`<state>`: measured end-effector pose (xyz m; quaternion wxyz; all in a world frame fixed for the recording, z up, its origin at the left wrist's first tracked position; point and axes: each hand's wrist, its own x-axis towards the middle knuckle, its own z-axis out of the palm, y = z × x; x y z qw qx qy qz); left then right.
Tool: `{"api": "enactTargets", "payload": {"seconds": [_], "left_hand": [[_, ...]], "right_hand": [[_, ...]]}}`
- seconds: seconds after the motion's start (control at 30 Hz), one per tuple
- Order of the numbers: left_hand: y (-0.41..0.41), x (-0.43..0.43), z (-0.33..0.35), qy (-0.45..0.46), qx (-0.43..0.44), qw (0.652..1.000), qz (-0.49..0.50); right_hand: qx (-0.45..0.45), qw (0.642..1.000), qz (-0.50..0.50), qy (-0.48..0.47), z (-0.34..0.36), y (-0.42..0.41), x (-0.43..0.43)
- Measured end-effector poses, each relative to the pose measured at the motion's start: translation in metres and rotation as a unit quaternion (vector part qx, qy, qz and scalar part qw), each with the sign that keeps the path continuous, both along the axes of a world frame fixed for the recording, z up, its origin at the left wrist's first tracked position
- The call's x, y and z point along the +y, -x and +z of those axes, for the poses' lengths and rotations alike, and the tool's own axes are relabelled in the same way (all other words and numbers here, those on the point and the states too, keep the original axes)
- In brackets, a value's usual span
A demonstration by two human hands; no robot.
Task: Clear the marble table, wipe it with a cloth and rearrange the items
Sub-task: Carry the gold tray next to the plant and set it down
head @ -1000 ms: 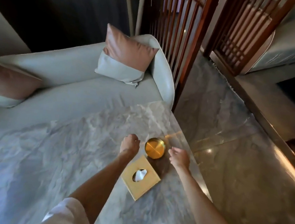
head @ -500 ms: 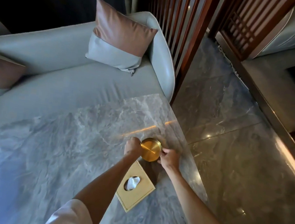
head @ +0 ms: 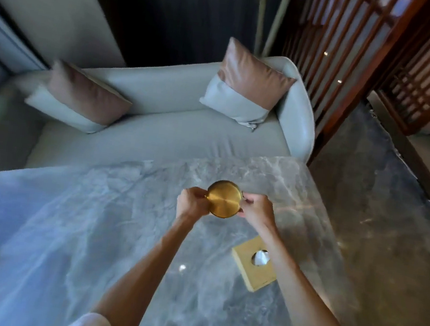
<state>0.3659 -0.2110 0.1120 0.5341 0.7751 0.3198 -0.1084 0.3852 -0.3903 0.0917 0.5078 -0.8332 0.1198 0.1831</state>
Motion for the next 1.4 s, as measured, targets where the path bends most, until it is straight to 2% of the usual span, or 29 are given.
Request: {"api": "enactTargets", "payload": {"seconds": [0.13,0.27,0.37,0.5,0.63,0.73,0.93,1.17,1.23,1.4], "left_hand": [[0.099,0.106,0.016,-0.028,0.001,0.999,0.042],[0.221,0.193,0.014,-0.038,0.051,0.992,0.107],[0.313,0.247,0.019,-0.038,0.079,0.978,0.191],[0.406,0.304,0.027,-0.019,0.079,0.95,0.302],[0.467,0.345,0.035,-0.015,0.037,0.903,0.427],[0.512,0.377,0.033,-0.016,0.037,0.877,0.479],[0.579,0.472,-0.001,0.018,0.02,0.83,0.556],[0.625,0.585,-0.109,0.071,0.01,0.778,0.624],[0.628,0.614,-0.119,0.079,0.012,0.766,0.638],[0.627,0.661,-0.115,0.082,0.041,0.774,0.627]], "right_hand": [[-0.03,0.995,0.094,0.029,0.015,0.082,0.109],[-0.003,0.98,0.189,0.069,0.015,0.181,0.209],[0.018,0.957,0.275,0.087,0.025,0.247,0.282],[-0.005,0.91,0.4,0.108,0.03,0.307,0.367],[-0.027,0.849,0.518,0.102,0.029,0.339,0.445],[-0.039,0.808,0.581,0.095,0.033,0.373,0.5],[-0.03,0.777,0.621,0.099,0.01,0.432,0.617],[-0.027,0.794,0.594,0.13,-0.045,0.48,0.739],[-0.028,0.798,0.583,0.151,-0.064,0.488,0.77],[-0.04,0.798,0.573,0.185,-0.095,0.496,0.82]]}}
